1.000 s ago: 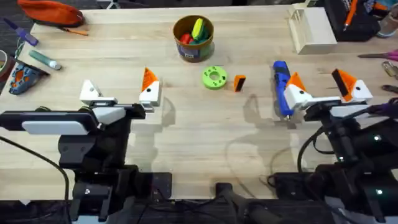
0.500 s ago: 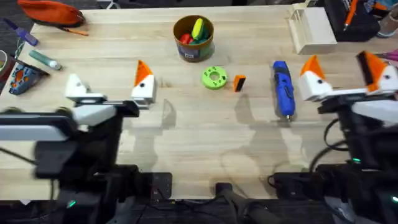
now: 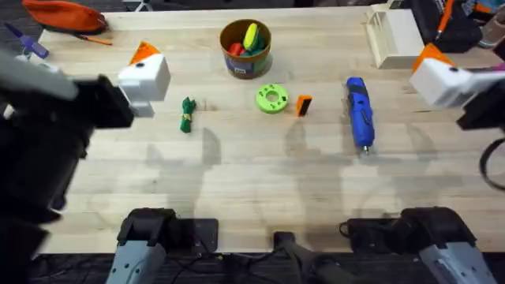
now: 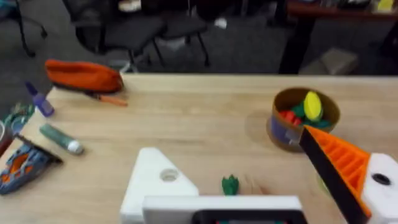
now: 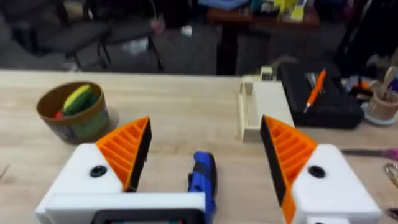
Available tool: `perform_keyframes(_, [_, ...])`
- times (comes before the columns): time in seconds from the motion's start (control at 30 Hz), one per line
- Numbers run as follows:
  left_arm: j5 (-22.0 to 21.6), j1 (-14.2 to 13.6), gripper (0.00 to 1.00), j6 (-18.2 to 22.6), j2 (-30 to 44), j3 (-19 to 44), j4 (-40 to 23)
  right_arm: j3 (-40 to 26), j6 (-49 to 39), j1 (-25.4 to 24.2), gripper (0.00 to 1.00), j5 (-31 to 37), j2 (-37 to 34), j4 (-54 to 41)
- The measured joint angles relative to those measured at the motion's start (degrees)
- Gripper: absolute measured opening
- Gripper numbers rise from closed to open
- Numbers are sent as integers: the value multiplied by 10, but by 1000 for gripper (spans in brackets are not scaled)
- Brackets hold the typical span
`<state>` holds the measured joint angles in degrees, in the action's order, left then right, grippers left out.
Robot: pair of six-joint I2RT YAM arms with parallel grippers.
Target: Pick up the gripper from the table and insert it into the empty holder that is missing its gripper. Then pick up a screw, insert it into the mounting hole, and use the screwdriver to tighten it. Finally, clean up the table by picking up the vegetable and placing it into the bucket.
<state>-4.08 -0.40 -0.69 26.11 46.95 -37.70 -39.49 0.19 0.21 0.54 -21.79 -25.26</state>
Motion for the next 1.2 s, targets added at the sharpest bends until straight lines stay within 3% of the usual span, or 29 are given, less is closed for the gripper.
perform_keyframes(0.27, [-1,0,986,0,173,151,-142,-172,0,0,994,-2,-193,-198])
perform_keyframes(0.47, [-1,0,985,0,274,216,-218,-254,0,0,992,-2,-308,-306])
perform_keyframes(0.77, [-1,0,985,0,393,226,-274,-266,0,0,992,-2,-405,-348])
perform_keyframes(1.0, [0,0,985,0,432,226,-284,-267,0,0,993,-2,-414,-348])
perform_keyframes(1.2, [39,0,985,7,476,230,-270,-267,0,0,992,-2,-415,-348])
